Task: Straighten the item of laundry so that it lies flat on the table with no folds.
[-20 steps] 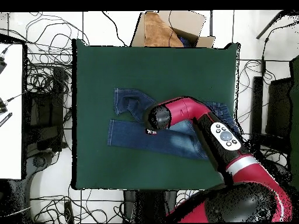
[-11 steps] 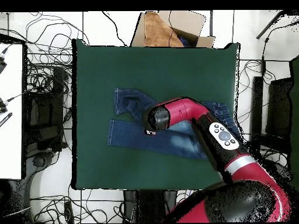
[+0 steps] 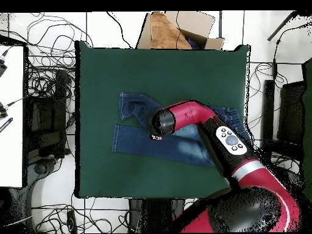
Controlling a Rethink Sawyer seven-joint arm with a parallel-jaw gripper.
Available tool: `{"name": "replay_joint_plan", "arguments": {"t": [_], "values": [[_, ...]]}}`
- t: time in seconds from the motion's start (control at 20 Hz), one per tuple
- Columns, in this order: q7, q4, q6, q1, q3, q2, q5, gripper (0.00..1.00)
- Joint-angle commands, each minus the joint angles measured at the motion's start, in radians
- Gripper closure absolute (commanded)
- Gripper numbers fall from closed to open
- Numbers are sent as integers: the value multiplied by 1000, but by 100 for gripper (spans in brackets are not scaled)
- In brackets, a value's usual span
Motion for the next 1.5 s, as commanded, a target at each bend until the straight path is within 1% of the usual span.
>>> {"name": "replay_joint_plan", "arguments": {"t": [0.05,0.65,0.95,1.15,1.5], "values": [[-111,-50,75,58,-81,74,-52,100],[-106,-66,105,69,-93,73,-42,100],[-140,-48,106,34,-61,39,-17,100],[-147,-61,69,16,-32,29,-9,100],[-176,-66,72,-9,8,-4,19,100]]}}
